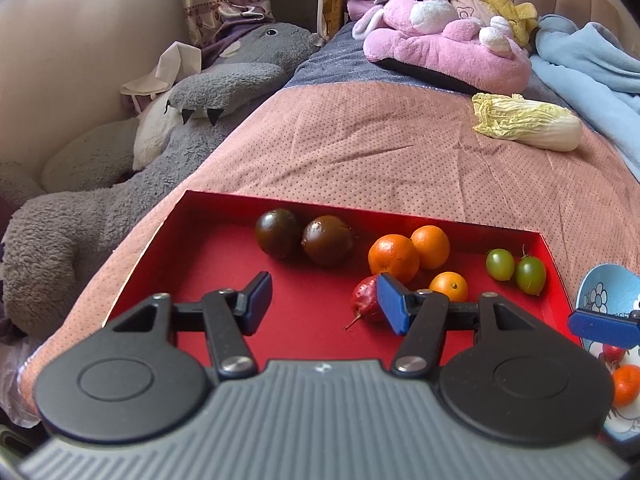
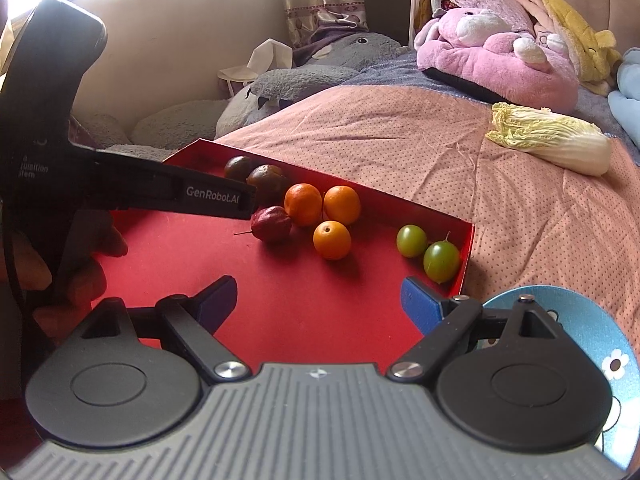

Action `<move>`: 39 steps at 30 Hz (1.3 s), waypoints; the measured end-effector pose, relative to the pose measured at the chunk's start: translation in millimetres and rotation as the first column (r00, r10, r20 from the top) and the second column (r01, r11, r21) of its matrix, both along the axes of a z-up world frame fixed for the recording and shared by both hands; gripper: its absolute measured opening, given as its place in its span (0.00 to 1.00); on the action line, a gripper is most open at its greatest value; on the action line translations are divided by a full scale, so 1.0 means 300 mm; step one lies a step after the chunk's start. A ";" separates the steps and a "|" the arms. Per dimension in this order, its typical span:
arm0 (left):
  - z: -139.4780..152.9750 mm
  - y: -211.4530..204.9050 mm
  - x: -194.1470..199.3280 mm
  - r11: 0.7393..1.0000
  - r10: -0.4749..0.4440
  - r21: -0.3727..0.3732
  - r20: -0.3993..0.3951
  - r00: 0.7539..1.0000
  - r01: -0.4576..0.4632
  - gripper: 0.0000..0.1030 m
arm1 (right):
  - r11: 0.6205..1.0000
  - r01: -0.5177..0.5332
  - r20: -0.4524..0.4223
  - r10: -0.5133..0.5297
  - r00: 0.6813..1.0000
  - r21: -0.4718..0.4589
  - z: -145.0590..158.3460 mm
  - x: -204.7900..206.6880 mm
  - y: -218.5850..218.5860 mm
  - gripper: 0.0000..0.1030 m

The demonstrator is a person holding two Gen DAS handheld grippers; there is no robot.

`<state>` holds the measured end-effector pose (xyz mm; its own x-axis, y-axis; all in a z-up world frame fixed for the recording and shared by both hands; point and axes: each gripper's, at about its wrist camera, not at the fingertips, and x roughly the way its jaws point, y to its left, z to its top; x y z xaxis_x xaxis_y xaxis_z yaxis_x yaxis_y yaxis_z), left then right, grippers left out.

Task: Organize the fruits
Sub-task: 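Move both grippers back over the red tray, then grasp a small tangerine with the right gripper while the left grasps the red jujube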

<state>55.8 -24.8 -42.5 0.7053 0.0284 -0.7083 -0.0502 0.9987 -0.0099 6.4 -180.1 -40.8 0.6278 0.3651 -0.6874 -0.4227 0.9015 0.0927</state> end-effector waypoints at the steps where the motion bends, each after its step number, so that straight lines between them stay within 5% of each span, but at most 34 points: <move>1: -0.001 0.003 0.000 1.000 0.003 -0.004 -0.003 1.000 -0.003 0.59 | 1.000 0.000 -0.001 0.000 1.000 -0.002 -0.001 0.000 -0.001 0.89; 17: 0.002 0.103 -0.027 0.991 0.097 -0.092 -0.040 0.994 -0.101 0.59 | 1.000 0.009 -0.005 -0.010 1.000 -0.025 -0.066 0.114 0.030 0.89; 26: -0.015 0.075 -0.009 0.994 0.069 -0.081 -0.049 0.996 -0.073 0.59 | 0.997 -0.014 -0.031 0.012 0.999 -0.074 -0.133 0.257 0.089 0.62; 31: -0.026 0.060 0.003 0.995 0.049 -0.079 -0.055 0.997 -0.053 0.59 | 0.996 -0.036 -0.037 0.033 0.999 -0.081 -0.145 0.282 0.101 0.36; 39: -0.035 0.020 0.018 0.995 0.001 -0.100 -0.052 0.999 -0.006 0.59 | 0.998 -0.028 -0.050 0.025 0.998 -0.063 -0.134 0.219 0.037 0.34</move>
